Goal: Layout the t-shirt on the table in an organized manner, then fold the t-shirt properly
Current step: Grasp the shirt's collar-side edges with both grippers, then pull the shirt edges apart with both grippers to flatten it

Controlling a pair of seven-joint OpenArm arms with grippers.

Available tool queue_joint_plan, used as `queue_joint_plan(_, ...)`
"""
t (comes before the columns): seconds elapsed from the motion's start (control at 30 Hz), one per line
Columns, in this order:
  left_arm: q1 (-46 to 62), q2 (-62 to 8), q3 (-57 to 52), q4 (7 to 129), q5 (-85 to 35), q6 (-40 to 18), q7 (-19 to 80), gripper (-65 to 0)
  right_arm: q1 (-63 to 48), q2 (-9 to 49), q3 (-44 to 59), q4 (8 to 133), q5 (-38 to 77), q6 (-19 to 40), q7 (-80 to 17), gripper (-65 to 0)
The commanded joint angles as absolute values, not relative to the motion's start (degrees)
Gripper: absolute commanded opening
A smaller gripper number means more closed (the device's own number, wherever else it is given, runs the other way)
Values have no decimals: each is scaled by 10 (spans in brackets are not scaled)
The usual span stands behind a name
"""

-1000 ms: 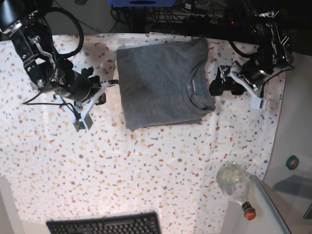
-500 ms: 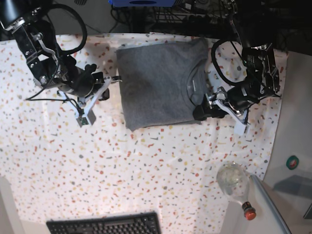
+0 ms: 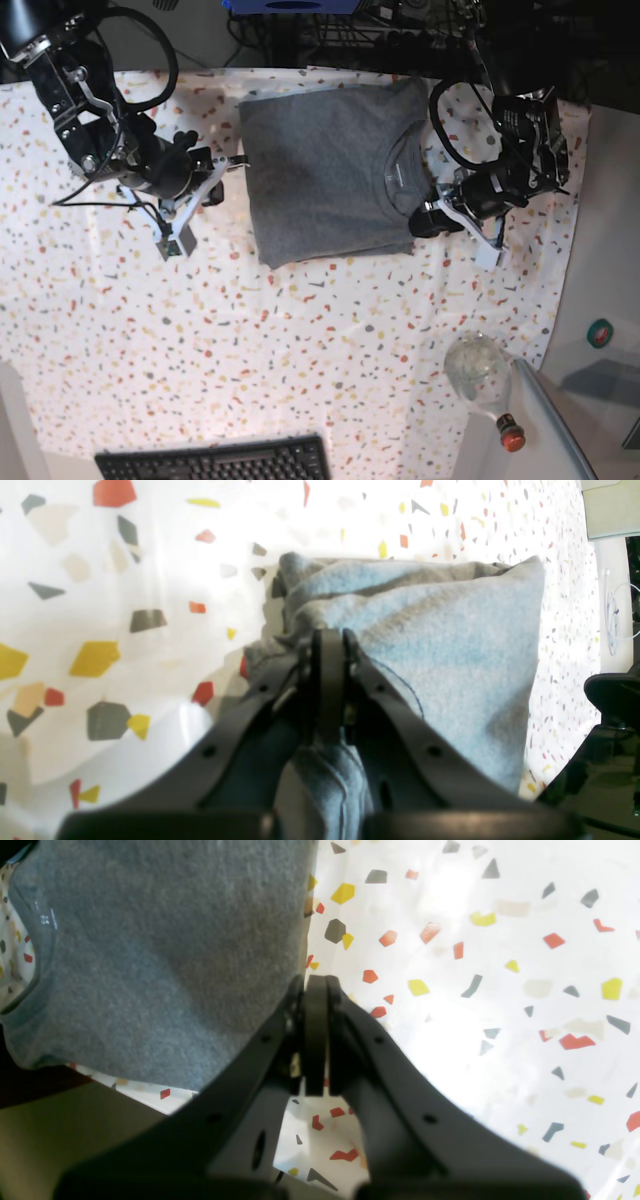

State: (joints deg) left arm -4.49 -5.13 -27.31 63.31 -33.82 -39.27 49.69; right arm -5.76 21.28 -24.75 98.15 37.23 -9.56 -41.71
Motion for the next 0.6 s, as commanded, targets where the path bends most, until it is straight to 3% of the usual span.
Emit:
queue_joint_plan(0.0, -53, -53, -274, 662, -353, -400, 487, -650, -51, 217, -245, 991, 375, -92, -408, -650)
queue_joint_plan(0.3, -47, -3, -274, 795, -354, -356, 551, -650, -47, 218, -245, 989, 375, -92, -408, -650)
queue_joint_plan(0.57, -91, 0, -273, 749, -349, -339, 548, -650, -47, 218, -245, 989, 375, -92, -408, -650)
